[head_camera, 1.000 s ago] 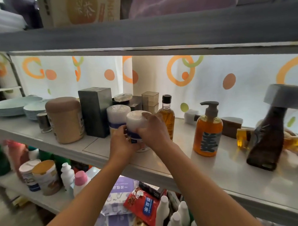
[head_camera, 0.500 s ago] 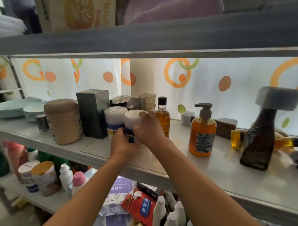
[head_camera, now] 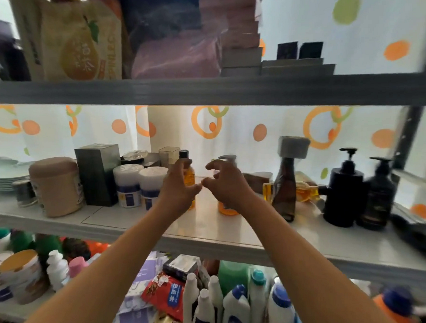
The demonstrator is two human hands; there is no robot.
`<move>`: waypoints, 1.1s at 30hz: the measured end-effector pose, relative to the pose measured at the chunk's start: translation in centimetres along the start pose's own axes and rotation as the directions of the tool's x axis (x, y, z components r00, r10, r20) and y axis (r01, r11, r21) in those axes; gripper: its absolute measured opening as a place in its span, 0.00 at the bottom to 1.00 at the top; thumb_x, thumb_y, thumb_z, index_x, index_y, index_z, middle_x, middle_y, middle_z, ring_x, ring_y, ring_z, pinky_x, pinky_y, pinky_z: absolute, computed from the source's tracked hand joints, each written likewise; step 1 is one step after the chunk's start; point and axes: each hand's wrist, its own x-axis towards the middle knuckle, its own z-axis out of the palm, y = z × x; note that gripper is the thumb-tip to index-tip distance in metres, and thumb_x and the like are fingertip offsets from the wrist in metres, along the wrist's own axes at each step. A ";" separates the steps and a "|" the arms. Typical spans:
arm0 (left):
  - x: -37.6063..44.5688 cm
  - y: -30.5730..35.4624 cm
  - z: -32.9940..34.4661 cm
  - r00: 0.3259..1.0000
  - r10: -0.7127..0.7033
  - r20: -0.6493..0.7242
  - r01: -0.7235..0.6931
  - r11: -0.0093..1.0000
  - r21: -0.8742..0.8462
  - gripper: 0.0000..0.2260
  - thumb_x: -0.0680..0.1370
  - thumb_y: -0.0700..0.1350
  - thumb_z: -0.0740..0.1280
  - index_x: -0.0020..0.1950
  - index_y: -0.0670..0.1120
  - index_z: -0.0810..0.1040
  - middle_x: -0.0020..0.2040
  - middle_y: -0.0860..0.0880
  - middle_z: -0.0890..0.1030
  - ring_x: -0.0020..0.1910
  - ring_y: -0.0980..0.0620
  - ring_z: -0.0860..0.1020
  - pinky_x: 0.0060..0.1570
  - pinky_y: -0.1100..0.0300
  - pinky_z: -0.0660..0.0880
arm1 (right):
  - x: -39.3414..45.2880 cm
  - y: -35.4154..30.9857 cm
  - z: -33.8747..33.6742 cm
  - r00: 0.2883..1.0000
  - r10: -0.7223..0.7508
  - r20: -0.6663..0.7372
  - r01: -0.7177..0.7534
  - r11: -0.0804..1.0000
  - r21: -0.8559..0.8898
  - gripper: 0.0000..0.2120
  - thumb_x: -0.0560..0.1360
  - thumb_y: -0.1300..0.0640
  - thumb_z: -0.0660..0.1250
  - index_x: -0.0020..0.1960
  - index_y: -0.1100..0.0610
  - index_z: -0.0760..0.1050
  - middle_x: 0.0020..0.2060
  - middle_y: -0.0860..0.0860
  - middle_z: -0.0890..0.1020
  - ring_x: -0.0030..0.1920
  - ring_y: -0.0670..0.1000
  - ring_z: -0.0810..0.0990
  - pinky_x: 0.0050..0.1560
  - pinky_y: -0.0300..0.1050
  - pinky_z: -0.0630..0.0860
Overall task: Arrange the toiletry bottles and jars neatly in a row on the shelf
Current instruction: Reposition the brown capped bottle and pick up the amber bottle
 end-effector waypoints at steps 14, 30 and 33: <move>-2.3 8.5 6.9 0.949 0.210 0.234 -0.178 0.972 -0.151 0.24 0.73 0.37 0.72 0.67 0.49 0.71 0.63 0.52 0.75 0.59 0.55 0.74 0.50 0.67 0.69 | -5.5 6.4 -14.2 0.933 0.258 -0.250 -0.202 0.952 0.228 0.08 0.74 0.61 0.67 0.53 0.58 0.80 0.44 0.49 0.82 0.40 0.50 0.81 0.50 0.57 0.83; 0.2 5.5 15.5 0.924 0.099 0.369 -0.169 0.972 0.164 0.16 0.81 0.36 0.60 0.68 0.41 0.70 0.67 0.43 0.73 0.67 0.45 0.72 0.60 0.60 0.68 | -4.5 10.7 -14.3 0.933 0.287 -0.216 -0.239 0.945 0.224 0.10 0.77 0.60 0.67 0.58 0.57 0.78 0.51 0.50 0.81 0.49 0.50 0.81 0.49 0.52 0.84; 1.4 4.1 18.0 0.927 0.003 0.375 -0.076 0.981 0.178 0.23 0.79 0.35 0.63 0.73 0.45 0.65 0.71 0.44 0.70 0.71 0.45 0.68 0.67 0.55 0.67 | -4.1 11.4 -14.7 0.936 0.219 -0.275 -0.182 0.971 0.154 0.09 0.78 0.60 0.66 0.57 0.56 0.78 0.52 0.49 0.81 0.49 0.48 0.80 0.50 0.47 0.82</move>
